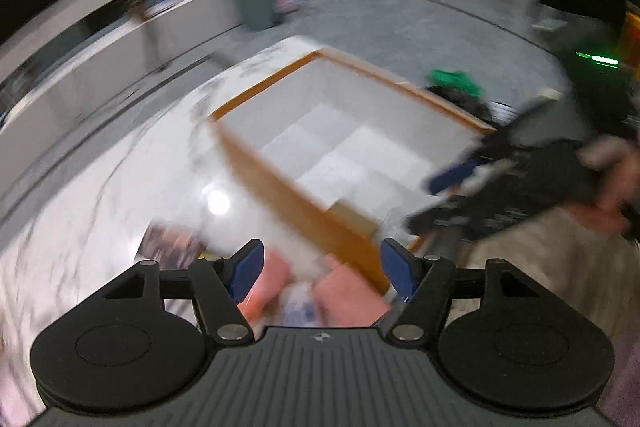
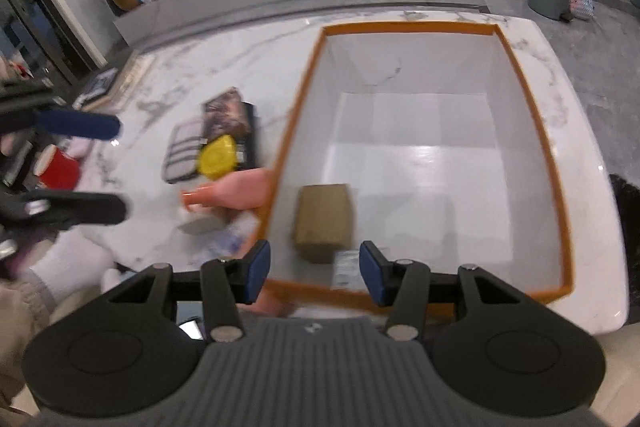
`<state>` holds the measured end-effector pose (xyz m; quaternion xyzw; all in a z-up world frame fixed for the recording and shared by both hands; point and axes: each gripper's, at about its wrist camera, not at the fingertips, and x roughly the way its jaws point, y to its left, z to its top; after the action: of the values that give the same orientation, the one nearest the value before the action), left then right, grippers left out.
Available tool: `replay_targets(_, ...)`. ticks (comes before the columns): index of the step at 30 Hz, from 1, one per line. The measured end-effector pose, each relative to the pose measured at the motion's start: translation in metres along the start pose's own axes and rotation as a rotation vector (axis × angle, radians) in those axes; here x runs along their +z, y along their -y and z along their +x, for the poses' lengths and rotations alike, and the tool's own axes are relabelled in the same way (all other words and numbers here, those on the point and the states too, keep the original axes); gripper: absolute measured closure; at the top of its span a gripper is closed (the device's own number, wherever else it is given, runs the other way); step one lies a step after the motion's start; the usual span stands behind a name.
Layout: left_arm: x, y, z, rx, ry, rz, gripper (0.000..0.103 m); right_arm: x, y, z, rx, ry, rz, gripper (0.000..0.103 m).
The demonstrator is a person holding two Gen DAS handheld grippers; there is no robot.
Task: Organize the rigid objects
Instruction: 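Grasp the pink upright bottle with the right tool while the left tool reaches the Vaseline tube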
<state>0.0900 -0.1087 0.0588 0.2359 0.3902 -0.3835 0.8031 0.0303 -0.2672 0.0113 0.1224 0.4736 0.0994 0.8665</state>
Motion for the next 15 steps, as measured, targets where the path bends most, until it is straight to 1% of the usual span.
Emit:
replay_targets(1, -0.008, -0.002, 0.003, 0.032, 0.004, -0.052, 0.026, -0.005, -0.005, 0.000, 0.012, 0.007, 0.007, 0.053)
replay_targets(2, -0.013, -0.005, 0.006, 0.046, 0.006, -0.091, 0.028, -0.010, -0.010, 0.000, 0.024, 0.011, 0.012, 0.053)
replay_targets(4, -0.028, -0.010, 0.013, 0.048, 0.027, -0.171, 0.030, -0.021, -0.020, 0.000, 0.042, 0.021, 0.022, 0.053)
replay_targets(7, -0.049, -0.021, 0.026, 0.053, 0.049, -0.245, 0.033, -0.035, -0.034, 0.009, 0.050, 0.025, 0.049, 0.053)
replay_targets(9, -0.062, -0.027, 0.036, 0.043, 0.032, -0.269, 0.034, -0.043, -0.038, 0.019, 0.054, 0.014, 0.071, 0.053)
replay_targets(12, -0.077, -0.034, 0.050, 0.034, 0.037, -0.256, 0.034, -0.047, -0.039, 0.040, 0.049, -0.026, 0.120, 0.053)
replay_targets(14, -0.087, -0.033, 0.058, 0.018, 0.035, -0.249, 0.034, -0.048, -0.040, 0.050, 0.032, -0.036, 0.153, 0.051)
replay_targets(15, -0.090, -0.034, 0.062, 0.007, 0.036, -0.243, 0.034, -0.047, -0.040, 0.055, 0.028, -0.040, 0.172, 0.048)
